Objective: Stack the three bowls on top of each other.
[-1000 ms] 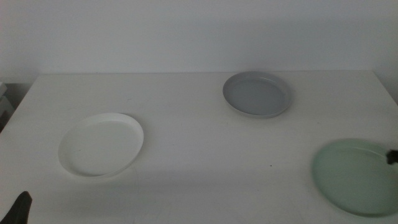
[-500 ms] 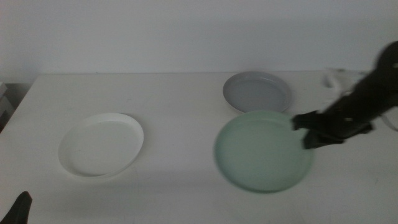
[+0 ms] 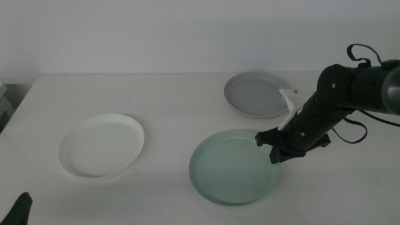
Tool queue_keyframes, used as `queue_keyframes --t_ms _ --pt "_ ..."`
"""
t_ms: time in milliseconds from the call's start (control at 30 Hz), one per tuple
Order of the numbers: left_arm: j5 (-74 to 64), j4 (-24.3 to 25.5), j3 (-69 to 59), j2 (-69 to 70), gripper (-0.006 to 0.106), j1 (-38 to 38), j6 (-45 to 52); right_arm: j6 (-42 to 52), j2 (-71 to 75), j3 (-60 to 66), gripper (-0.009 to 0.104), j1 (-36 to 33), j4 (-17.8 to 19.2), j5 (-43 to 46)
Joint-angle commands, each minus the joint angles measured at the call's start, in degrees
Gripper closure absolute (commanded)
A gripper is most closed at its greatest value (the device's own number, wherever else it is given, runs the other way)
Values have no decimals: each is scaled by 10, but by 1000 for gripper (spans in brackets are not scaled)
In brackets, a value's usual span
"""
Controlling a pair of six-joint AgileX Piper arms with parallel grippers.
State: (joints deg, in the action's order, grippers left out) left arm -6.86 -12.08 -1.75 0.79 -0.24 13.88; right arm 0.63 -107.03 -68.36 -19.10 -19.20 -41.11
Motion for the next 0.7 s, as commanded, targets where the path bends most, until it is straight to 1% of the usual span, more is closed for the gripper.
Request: queue_keyframes --t_ms 0,300,400,500,667 --pt "47 -6 3 8 -5 -4 -5 2 23 -18 96 -3 -11 19" --pt "47 -6 3 8 -5 -4 -5 2 5 -18 96 -19 -10 34" --pt "47 -6 3 8 -5 -4 -5 3 5 -18 92 -20 -8 34" --pt "47 -6 3 8 -5 -4 -5 3 6 -18 81 -20 -8 29" --pt "47 -6 3 8 -5 -4 -5 6 26 -31 52 -17 -6 7"
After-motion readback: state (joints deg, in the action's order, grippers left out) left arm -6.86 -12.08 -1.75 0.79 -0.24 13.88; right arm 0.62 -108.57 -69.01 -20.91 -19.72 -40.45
